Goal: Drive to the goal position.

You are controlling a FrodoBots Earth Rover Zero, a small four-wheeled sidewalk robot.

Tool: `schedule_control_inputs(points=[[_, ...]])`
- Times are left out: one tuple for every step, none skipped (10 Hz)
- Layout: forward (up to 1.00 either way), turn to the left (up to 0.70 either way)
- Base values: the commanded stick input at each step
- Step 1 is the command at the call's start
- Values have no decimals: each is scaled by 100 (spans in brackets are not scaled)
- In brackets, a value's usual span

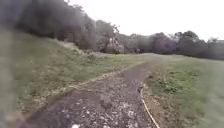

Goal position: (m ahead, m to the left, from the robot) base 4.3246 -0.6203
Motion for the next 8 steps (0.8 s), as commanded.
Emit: schedule_control_inputs(points=[[100,-28],[100,-4],[100,-3],[100,-3],[100,-3],[100,-3],[100,-3],[100,-3]])
